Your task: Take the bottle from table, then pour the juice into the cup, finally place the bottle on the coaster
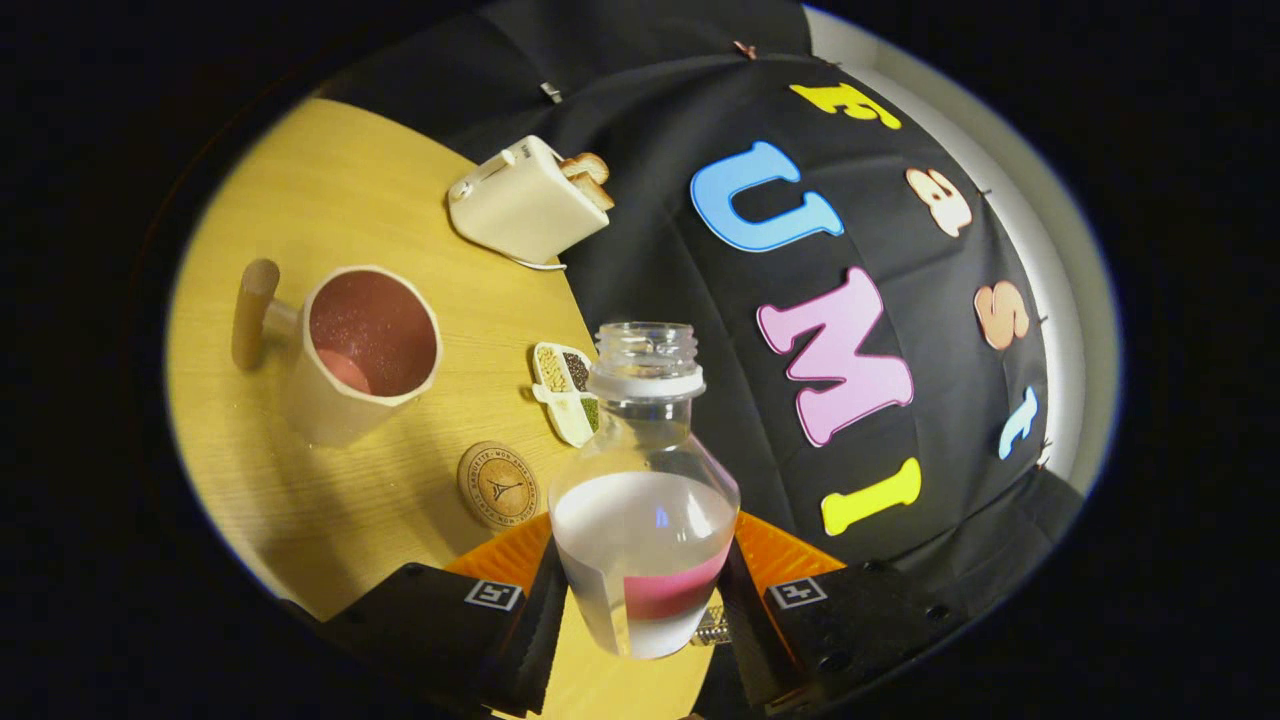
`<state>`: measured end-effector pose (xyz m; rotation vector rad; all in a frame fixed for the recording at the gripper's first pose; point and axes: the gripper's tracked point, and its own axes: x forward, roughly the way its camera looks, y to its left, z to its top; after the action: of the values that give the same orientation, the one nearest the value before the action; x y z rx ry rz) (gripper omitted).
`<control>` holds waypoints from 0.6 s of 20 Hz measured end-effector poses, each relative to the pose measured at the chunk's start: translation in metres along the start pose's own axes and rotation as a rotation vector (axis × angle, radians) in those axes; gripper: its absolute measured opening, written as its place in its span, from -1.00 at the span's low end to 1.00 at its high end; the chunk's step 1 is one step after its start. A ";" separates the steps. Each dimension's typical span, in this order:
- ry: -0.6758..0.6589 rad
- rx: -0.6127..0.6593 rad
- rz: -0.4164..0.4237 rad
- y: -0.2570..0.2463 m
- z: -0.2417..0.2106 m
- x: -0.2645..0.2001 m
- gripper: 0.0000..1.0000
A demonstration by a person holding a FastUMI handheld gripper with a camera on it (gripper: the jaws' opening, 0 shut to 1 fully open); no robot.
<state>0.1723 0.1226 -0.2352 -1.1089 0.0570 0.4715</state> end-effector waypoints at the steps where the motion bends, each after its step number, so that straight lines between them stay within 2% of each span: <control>1: -0.003 -0.022 0.003 0.002 0.002 0.004 0.48; 8: -0.069 -0.233 0.007 0.010 0.024 0.016 0.48; 12: -0.074 -0.300 0.012 0.019 0.024 0.019 0.48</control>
<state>0.1778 0.1564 -0.2460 -1.3845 -0.0747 0.5432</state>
